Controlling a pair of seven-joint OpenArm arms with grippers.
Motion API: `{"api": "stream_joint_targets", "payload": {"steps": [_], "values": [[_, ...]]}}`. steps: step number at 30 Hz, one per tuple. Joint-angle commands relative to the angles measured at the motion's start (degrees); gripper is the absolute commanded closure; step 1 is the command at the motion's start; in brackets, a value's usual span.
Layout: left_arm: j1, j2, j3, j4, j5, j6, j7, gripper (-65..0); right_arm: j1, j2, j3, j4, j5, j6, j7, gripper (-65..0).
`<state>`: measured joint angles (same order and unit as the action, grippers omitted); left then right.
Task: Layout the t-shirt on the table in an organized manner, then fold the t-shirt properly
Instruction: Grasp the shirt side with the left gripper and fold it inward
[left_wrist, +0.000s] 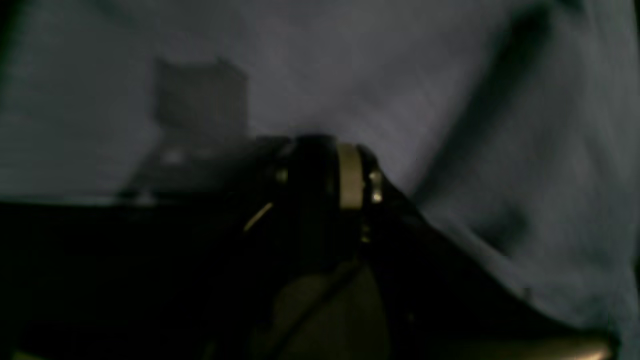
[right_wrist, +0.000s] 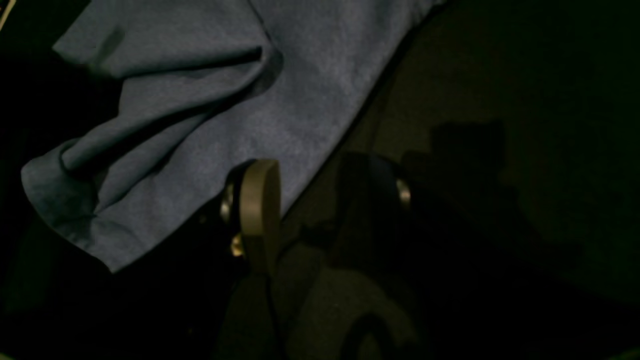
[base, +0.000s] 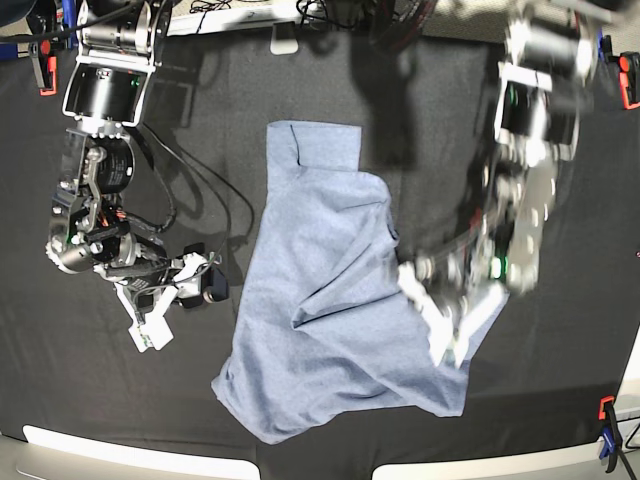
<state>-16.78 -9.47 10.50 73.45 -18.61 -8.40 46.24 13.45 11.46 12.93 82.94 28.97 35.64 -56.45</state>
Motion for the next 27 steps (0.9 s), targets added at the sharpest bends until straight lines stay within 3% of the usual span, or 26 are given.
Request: {"api": "stream_joint_targets", "payload": {"steps": [1, 6, 16, 21, 27], "values": [[-0.8, -0.1, -0.5, 1.0, -0.9, -0.2, -1.4, -10.2, 1.4, 0.5, 0.2, 1.0, 1.2, 0.5, 1.5, -26.3], [1.7, 0.1, -0.5, 1.0, -4.0, -0.2, -4.1, -10.2, 1.5, 0.5, 0.2, 1.0, 1.2, 0.5, 1.5, -26.3], [0.6, 3.9, -0.8, -3.5, -0.9, 3.1, -11.7, -10.2, 1.4, 0.4, 0.2, 1.0, 1.2, 0.5, 0.6, -26.3], [-3.2, 4.9, -0.8, -10.1, 3.1, 6.3, -12.1, -13.6, 1.4, 0.5, 0.2, 1.0, 1.3, 0.5, 0.2, -26.3], [-4.3, 5.2, -0.8, -11.4, 2.4, 6.3, -12.4, -16.7, 1.4, 0.4, 0.2, 1.0, 1.3, 0.4, 0.3, -26.3]]}}
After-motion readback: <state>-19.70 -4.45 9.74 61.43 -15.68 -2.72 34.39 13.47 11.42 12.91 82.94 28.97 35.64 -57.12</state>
